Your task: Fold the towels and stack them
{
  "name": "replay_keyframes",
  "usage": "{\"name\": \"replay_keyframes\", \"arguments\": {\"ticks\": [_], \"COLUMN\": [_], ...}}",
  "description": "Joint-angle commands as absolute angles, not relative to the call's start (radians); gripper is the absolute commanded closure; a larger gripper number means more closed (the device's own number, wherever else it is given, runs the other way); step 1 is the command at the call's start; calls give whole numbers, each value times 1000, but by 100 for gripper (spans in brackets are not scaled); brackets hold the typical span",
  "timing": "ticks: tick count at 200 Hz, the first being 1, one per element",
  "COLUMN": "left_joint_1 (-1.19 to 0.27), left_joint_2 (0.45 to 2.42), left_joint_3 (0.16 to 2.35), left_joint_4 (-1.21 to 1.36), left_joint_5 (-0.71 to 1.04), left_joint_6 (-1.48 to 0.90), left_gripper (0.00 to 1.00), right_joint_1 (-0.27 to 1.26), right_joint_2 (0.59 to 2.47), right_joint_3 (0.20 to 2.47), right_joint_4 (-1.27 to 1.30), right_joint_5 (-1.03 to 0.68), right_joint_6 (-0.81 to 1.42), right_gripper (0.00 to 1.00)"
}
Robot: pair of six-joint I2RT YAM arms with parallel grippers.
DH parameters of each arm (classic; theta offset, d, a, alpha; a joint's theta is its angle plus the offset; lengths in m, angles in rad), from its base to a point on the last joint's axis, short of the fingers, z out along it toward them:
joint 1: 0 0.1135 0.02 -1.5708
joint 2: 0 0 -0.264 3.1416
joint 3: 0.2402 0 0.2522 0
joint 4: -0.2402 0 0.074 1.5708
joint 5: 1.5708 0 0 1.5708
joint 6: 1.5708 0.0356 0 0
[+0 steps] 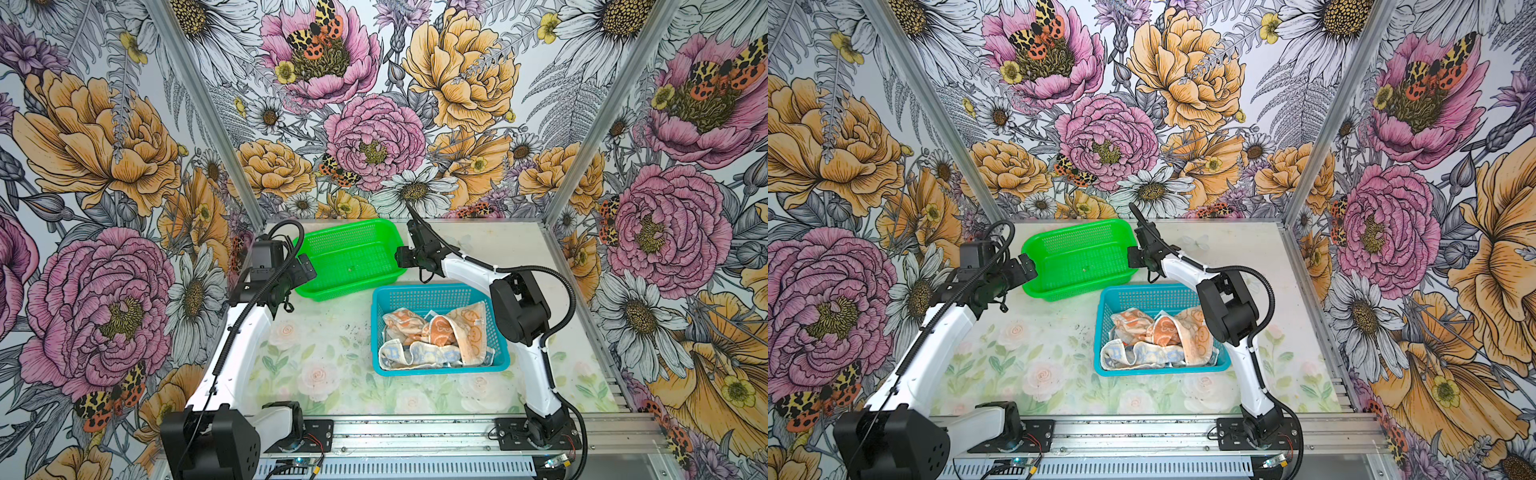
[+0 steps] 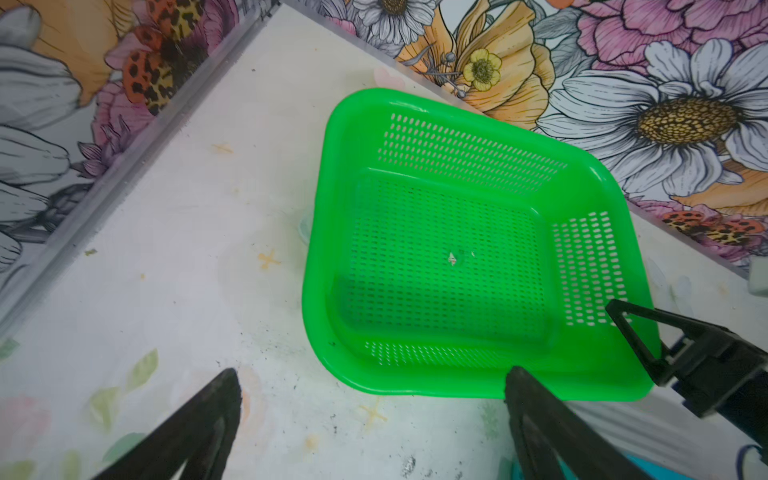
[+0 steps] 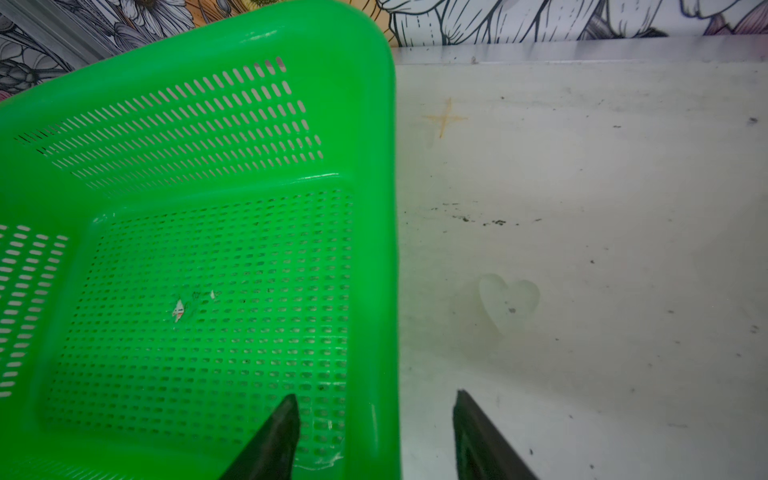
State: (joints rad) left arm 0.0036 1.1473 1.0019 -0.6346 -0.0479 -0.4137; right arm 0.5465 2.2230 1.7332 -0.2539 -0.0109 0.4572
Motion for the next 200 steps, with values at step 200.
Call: {"name": "replay_keyframes", "arguments": {"ticks": [200], "left_joint_1": [98], "left_joint_2": [1164], "left_joint_3": [919], "left_joint_4": [-448], "left_joint_5": [124], "left_joint_6": [-718], "left_gripper": [1], "right_joint_1": [696], "right_joint_2": [2555], "right_joint_3": [2357], "right_joint_4": [-531], "right_joint_5": [80], "right_joint_6": [486], "right_gripper": [90]}}
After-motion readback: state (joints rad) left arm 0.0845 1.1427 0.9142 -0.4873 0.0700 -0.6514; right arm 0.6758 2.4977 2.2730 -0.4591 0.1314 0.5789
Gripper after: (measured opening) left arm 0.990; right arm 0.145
